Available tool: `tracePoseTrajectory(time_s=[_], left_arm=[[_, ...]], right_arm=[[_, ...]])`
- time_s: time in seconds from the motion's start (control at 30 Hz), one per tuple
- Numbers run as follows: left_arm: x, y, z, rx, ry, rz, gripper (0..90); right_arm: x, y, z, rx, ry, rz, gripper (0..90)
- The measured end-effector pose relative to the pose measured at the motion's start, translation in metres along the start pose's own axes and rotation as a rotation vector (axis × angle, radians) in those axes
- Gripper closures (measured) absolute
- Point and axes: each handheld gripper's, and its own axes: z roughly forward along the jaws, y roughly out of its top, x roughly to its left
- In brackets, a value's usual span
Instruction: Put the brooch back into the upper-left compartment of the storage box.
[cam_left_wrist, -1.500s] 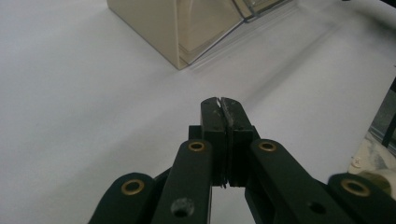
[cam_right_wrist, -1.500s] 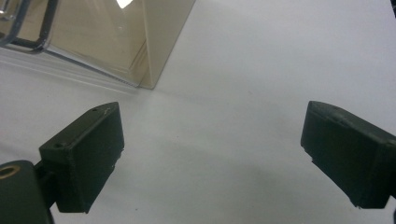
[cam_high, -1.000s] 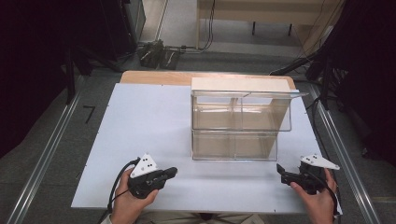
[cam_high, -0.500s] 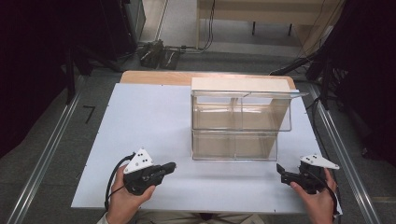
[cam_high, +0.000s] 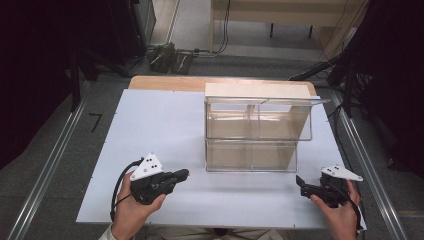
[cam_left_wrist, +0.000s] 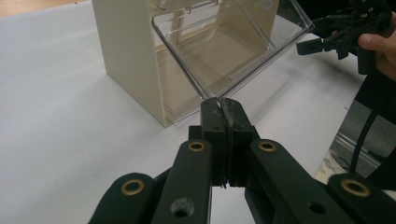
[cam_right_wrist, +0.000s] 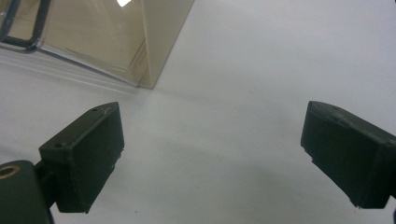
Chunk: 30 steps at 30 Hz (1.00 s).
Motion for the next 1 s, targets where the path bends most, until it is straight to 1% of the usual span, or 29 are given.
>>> tracePoseTrajectory(time_s=[0.17,0.43,0.7,1.0], left_arm=[[-0.002,0.006,0.0,-0.004,-0.003,0.007,90.0],[-0.005,0.019,0.001,-0.017,-0.007,0.029,90.0],[-0.002,0.023,0.005,-0.012,-0.01,0.021,90.0],[-0.004,0.029,0.007,-0.014,-0.012,0.031,90.0]], right_arm=[[0.0,0.0,0.0,-0.004,0.002,0.001,4.5],[-0.001,0.0,0.0,-0.005,0.002,0.0,4.6],[0.0,0.0,0.0,-0.005,0.002,-0.001,4.5],[0.0,0.0,0.0,-0.004,0.002,-0.003,4.6]])
